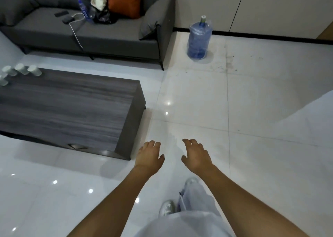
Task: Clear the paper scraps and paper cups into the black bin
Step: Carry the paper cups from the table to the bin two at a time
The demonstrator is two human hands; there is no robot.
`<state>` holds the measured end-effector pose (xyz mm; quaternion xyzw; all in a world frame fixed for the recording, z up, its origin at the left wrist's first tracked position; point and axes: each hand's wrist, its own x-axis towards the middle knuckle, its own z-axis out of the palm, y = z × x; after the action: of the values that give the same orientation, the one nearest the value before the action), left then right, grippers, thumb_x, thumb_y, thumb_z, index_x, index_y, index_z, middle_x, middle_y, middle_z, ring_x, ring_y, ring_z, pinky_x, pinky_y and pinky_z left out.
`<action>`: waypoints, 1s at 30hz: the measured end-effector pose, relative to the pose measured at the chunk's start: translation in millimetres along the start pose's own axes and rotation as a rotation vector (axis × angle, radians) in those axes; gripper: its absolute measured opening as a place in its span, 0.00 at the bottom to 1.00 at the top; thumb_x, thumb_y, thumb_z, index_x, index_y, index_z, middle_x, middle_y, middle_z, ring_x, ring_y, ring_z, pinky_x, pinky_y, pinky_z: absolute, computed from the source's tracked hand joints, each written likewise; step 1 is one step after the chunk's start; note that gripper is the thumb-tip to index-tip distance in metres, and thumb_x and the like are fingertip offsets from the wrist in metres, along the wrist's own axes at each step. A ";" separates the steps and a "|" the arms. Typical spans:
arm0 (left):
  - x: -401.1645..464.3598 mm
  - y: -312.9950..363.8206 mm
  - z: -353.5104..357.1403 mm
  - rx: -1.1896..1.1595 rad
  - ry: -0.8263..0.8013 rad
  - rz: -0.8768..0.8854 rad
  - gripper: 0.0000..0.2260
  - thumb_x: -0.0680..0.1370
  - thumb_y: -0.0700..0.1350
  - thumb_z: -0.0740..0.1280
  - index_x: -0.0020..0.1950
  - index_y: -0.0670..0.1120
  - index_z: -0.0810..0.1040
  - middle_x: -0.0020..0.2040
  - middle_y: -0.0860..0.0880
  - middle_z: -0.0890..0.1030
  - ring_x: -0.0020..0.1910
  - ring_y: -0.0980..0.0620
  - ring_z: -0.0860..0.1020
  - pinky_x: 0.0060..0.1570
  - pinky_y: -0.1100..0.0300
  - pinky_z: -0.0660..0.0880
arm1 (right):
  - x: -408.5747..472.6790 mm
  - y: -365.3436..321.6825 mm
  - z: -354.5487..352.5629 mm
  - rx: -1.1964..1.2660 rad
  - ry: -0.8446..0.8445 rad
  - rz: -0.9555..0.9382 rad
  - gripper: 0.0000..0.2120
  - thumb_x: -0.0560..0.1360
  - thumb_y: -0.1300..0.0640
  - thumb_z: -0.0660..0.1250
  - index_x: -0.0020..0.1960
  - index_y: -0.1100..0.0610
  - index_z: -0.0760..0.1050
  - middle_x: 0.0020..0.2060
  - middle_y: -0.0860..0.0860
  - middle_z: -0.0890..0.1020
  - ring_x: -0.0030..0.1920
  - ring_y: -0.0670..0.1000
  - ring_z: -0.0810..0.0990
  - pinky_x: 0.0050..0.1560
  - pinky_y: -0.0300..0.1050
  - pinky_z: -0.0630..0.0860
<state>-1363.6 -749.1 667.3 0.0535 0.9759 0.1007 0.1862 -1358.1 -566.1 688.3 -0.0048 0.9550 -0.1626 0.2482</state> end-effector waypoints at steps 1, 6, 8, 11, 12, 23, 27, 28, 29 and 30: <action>22.5 0.6 -7.2 -0.004 -0.003 -0.006 0.22 0.79 0.54 0.61 0.71 0.49 0.66 0.69 0.49 0.70 0.68 0.49 0.68 0.67 0.54 0.66 | 21.4 2.0 -11.8 -0.002 -0.004 0.000 0.29 0.77 0.55 0.61 0.76 0.52 0.55 0.70 0.54 0.65 0.65 0.57 0.69 0.60 0.51 0.70; 144.8 14.2 -45.0 -0.038 0.021 -0.050 0.22 0.79 0.54 0.61 0.71 0.48 0.66 0.68 0.49 0.70 0.67 0.48 0.68 0.67 0.54 0.66 | 137.0 20.4 -78.3 -0.051 0.000 -0.035 0.29 0.77 0.55 0.60 0.76 0.52 0.56 0.69 0.54 0.66 0.64 0.58 0.69 0.59 0.51 0.71; 193.3 23.3 -64.5 -0.054 0.031 -0.079 0.22 0.79 0.55 0.60 0.71 0.48 0.66 0.68 0.49 0.70 0.68 0.48 0.67 0.66 0.53 0.66 | 183.3 26.8 -109.8 -0.078 0.001 -0.061 0.29 0.77 0.55 0.60 0.76 0.52 0.56 0.69 0.54 0.66 0.64 0.57 0.69 0.59 0.51 0.72; 254.3 34.5 -94.7 -0.083 0.028 -0.114 0.22 0.79 0.54 0.60 0.71 0.47 0.65 0.69 0.48 0.70 0.68 0.47 0.67 0.66 0.53 0.65 | 246.4 30.8 -154.7 -0.100 -0.019 -0.096 0.29 0.78 0.55 0.60 0.76 0.52 0.56 0.69 0.54 0.66 0.64 0.57 0.69 0.59 0.51 0.71; 271.7 36.5 -105.0 -0.086 0.029 -0.126 0.22 0.79 0.54 0.60 0.71 0.47 0.65 0.69 0.48 0.70 0.68 0.47 0.67 0.66 0.53 0.65 | 266.3 30.0 -168.6 -0.114 -0.022 -0.112 0.29 0.78 0.55 0.60 0.76 0.52 0.56 0.69 0.54 0.66 0.64 0.57 0.69 0.59 0.51 0.71; 445.5 -35.5 -182.9 -0.210 0.006 -0.322 0.21 0.79 0.50 0.60 0.70 0.45 0.66 0.68 0.46 0.69 0.68 0.45 0.66 0.68 0.51 0.65 | 485.8 -51.9 -264.5 -0.193 -0.110 -0.280 0.28 0.78 0.55 0.60 0.76 0.53 0.55 0.70 0.54 0.65 0.65 0.58 0.68 0.60 0.51 0.71; 513.4 -80.0 -218.3 -0.248 0.036 -0.363 0.23 0.79 0.49 0.61 0.73 0.45 0.64 0.70 0.46 0.68 0.69 0.45 0.64 0.69 0.51 0.63 | 568.9 -105.2 -290.0 -0.235 -0.122 -0.331 0.28 0.78 0.55 0.60 0.75 0.52 0.56 0.69 0.54 0.66 0.64 0.58 0.68 0.60 0.52 0.71; 528.1 -90.1 -227.9 -0.253 0.043 -0.371 0.23 0.79 0.49 0.60 0.73 0.45 0.64 0.70 0.46 0.68 0.70 0.46 0.64 0.69 0.52 0.63 | 586.8 -118.6 -296.0 -0.239 -0.124 -0.343 0.28 0.78 0.56 0.60 0.75 0.52 0.56 0.69 0.54 0.66 0.64 0.58 0.68 0.60 0.52 0.72; 542.1 -99.7 -237.2 -0.247 0.052 -0.376 0.23 0.79 0.50 0.60 0.73 0.45 0.64 0.70 0.46 0.68 0.69 0.46 0.64 0.69 0.52 0.63 | 604.1 -131.5 -301.5 -0.245 -0.122 -0.362 0.28 0.78 0.56 0.60 0.75 0.53 0.57 0.69 0.54 0.66 0.64 0.58 0.69 0.59 0.52 0.72; 555.5 -109.4 -246.7 -0.237 0.059 -0.383 0.22 0.79 0.50 0.60 0.72 0.45 0.64 0.70 0.47 0.68 0.69 0.46 0.64 0.69 0.53 0.63 | 620.3 -144.0 -307.1 -0.254 -0.122 -0.380 0.28 0.78 0.56 0.60 0.75 0.53 0.57 0.69 0.54 0.66 0.64 0.57 0.69 0.59 0.51 0.72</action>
<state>-1977.0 -820.4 672.3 -0.1580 0.9546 0.1792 0.1781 -2058.4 -663.6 693.3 -0.2255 0.9330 -0.0841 0.2676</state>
